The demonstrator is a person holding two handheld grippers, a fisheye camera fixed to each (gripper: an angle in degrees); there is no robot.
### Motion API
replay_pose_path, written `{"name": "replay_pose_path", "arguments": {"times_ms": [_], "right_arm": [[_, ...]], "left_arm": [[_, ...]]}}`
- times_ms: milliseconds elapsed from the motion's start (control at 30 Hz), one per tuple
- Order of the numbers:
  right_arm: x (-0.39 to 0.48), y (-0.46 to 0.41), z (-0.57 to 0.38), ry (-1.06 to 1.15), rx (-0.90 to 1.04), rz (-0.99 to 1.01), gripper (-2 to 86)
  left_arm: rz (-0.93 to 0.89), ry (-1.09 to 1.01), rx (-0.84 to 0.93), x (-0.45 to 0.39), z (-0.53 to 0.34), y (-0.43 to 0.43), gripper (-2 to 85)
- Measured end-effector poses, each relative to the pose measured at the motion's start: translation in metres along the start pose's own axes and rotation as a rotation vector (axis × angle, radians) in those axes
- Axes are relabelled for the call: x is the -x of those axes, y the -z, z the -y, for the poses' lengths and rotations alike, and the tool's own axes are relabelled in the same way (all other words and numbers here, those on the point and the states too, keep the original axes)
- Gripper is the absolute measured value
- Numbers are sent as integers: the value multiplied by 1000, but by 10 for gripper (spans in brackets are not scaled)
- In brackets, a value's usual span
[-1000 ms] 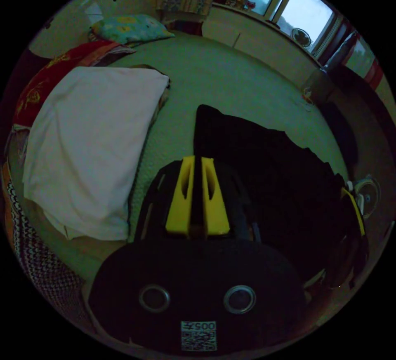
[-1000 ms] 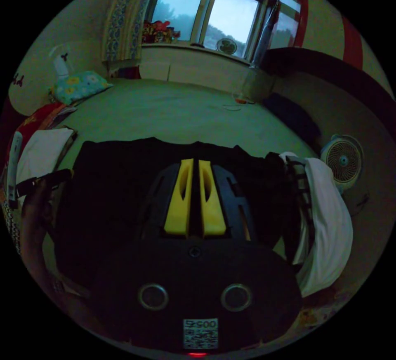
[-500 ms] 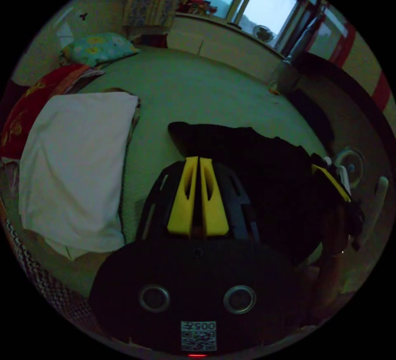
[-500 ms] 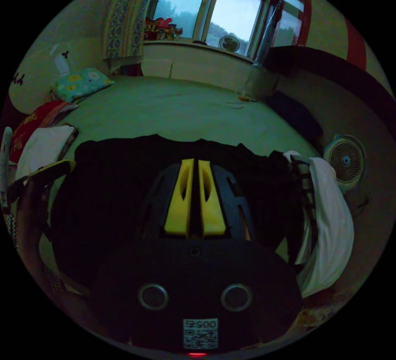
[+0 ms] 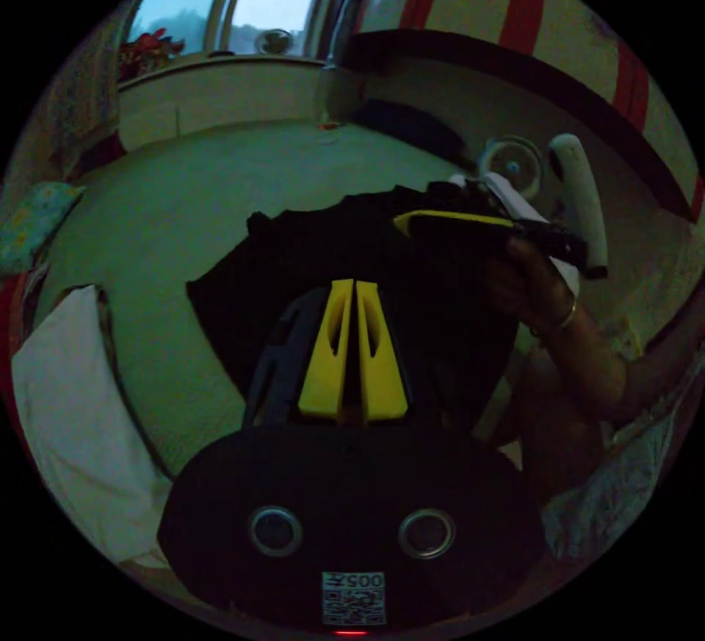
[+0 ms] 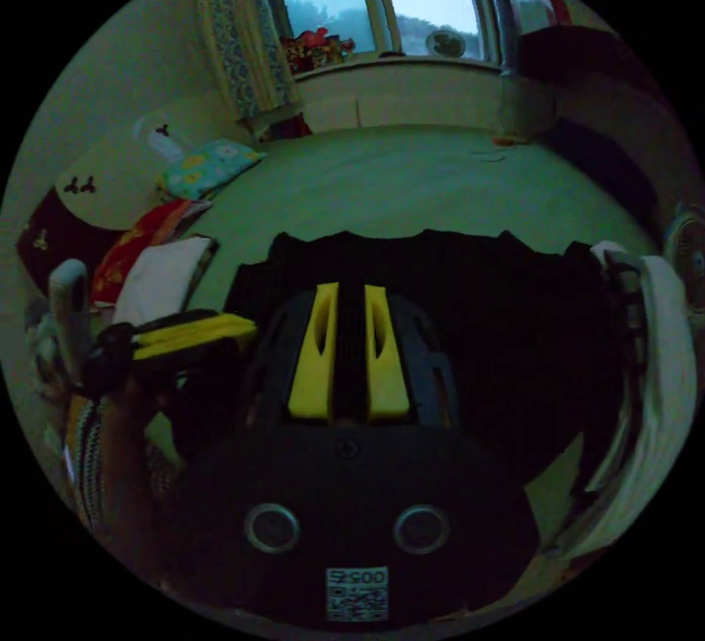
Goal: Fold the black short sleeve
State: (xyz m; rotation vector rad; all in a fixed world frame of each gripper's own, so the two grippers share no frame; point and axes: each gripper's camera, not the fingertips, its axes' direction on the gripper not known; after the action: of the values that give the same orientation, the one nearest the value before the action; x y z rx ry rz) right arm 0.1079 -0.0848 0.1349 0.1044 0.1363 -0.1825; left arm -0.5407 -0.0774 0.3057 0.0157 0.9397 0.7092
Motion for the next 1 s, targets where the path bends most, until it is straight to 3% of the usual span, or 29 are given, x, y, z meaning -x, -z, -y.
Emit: {"name": "replay_pose_path", "arguments": {"times_ms": [133,267,833,1000], "right_arm": [[-21,-15,10,-67,130,195,121],[-32,-21,17,-96,158,206,130],[-32,-36,38,-102,193,-199,112],[-31,-37,42,-132,204,-221,95]], "left_arm": [[-86,-75,36,-7,7,-9,5],[-176,-141,70,-13,15,-17,5],[-511,-451,278,-41,30,-36,5],[-540,-482,323,-42,31,-39,5]]}}
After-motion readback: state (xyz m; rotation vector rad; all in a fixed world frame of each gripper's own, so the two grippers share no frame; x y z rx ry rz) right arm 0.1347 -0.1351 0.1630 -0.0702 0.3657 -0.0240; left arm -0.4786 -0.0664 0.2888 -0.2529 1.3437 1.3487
